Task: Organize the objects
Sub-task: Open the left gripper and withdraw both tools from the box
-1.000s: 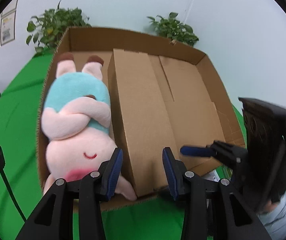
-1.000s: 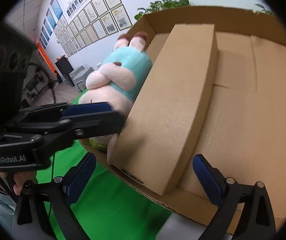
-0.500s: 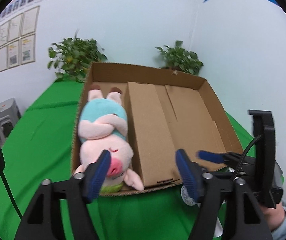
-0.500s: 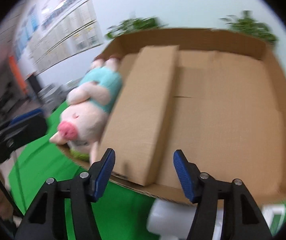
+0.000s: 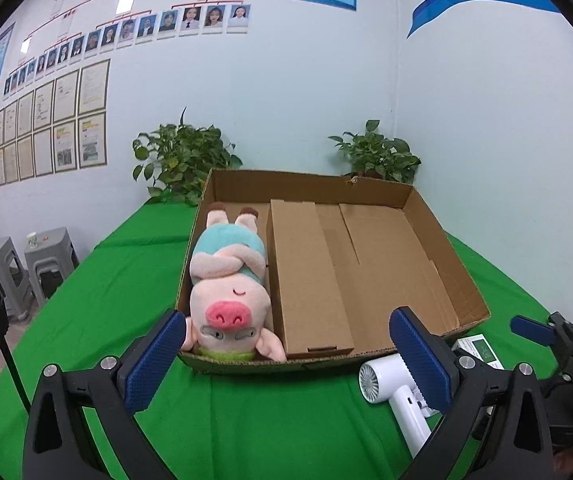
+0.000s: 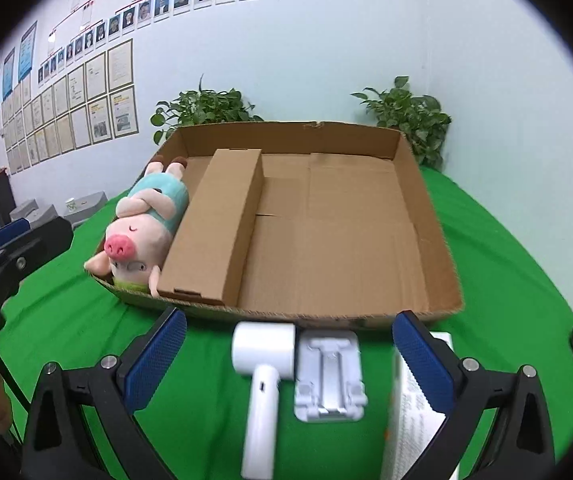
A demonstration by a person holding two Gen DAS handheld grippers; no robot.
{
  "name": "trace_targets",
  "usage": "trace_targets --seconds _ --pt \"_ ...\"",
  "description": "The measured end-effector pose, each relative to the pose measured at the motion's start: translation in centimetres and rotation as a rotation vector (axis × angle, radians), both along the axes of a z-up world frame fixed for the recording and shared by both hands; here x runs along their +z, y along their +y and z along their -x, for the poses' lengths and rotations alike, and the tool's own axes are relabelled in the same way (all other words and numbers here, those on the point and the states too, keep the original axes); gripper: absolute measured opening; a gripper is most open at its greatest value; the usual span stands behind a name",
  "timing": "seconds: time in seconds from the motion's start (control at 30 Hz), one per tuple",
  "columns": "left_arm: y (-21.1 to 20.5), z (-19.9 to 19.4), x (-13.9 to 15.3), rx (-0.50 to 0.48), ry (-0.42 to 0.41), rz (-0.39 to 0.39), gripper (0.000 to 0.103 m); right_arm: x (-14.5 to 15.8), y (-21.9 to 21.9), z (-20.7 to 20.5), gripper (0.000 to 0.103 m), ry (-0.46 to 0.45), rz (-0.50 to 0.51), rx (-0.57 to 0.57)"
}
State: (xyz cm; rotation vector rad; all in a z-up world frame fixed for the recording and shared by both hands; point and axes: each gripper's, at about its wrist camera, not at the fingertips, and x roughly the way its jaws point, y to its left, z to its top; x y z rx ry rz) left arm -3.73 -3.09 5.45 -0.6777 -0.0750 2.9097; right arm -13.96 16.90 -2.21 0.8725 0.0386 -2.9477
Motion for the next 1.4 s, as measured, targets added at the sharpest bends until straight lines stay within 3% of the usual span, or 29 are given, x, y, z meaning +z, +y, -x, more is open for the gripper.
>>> trace_targets --seconds 0.07,0.33,0.9,1.0,1.07,1.1,1.13,1.17,1.23,1.33,1.4 --pt "0.2 -0.3 0.1 -0.018 -0.008 -0.023 0.103 0.3 0.6 -0.9 0.103 0.008 0.010 -0.018" --pt "1.4 -0.8 0.3 -0.039 -0.011 0.005 0.102 0.7 1.3 -2.0 0.103 0.035 0.004 -0.029" --pt "1.3 0.0 -1.4 -0.019 -0.065 -0.004 0.102 -0.5 2.0 -2.6 0.103 -0.012 0.079 0.063" --pt "1.3 0.1 -2.2 -0.020 -0.076 -0.016 0.098 -0.8 2.3 -2.7 0.103 -0.020 0.063 0.067" --pt "1.4 0.4 -2.7 -0.035 -0.093 -0.028 0.080 -1.1 2.6 -2.8 0.101 -0.031 0.077 0.074" --pt "1.4 0.6 -3.0 -0.046 -0.107 -0.034 0.071 -1.2 2.8 -2.8 0.093 -0.037 0.090 0.077" --pt "1.6 0.8 -3.2 -0.063 -0.125 -0.038 0.052 -1.4 2.9 -2.9 0.072 -0.045 0.097 0.078" --pt "1.7 1.2 -3.6 -0.088 -0.146 -0.039 0.036 -1.6 3.0 -2.9 0.060 -0.055 0.096 0.076" --pt "2.1 1.4 -4.0 -0.099 -0.157 -0.031 0.022 -2.0 3.2 -2.8 0.018 -0.076 0.091 0.065" --pt "2.4 1.5 -4.2 -0.108 -0.147 -0.036 0.024 -2.5 3.6 -2.6 0.013 -0.089 0.092 0.056" --pt "2.6 1.5 -4.2 -0.079 -0.139 -0.021 0.060 -2.5 3.8 -2.6 0.015 -0.087 0.088 0.055"
